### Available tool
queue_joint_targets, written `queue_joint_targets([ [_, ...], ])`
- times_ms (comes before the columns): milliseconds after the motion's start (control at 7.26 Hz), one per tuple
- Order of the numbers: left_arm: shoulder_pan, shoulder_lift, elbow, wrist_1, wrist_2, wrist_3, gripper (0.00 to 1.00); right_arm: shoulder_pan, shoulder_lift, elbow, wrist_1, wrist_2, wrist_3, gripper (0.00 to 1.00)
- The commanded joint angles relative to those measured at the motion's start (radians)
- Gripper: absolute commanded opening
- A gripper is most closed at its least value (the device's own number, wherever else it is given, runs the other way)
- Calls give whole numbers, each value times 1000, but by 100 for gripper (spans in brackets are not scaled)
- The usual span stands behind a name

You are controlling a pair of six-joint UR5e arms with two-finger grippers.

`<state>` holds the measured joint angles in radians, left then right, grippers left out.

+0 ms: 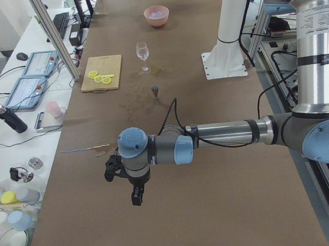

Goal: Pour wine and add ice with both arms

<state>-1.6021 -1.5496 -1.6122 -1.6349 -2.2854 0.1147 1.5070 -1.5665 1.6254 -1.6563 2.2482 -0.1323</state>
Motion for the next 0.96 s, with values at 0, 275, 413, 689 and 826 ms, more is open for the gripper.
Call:
queue_joint_targets([
  [0, -1, 2, -31, 63, 0, 2, 98, 10, 5, -1, 0, 11, 14, 100],
  [275, -1, 2, -26, 64, 0, 2, 98, 22, 5, -1, 0, 13, 28, 100],
  [413, -1, 2, -25, 64, 1, 2, 98, 25, 5, -1, 0, 13, 28, 100],
  [689, -1, 2, -26, 64, 0, 2, 98, 27, 5, 1, 1, 19, 26, 100],
  [826, -1, 2, -26, 64, 0, 2, 98, 32, 2, 1, 0, 49, 26, 100],
])
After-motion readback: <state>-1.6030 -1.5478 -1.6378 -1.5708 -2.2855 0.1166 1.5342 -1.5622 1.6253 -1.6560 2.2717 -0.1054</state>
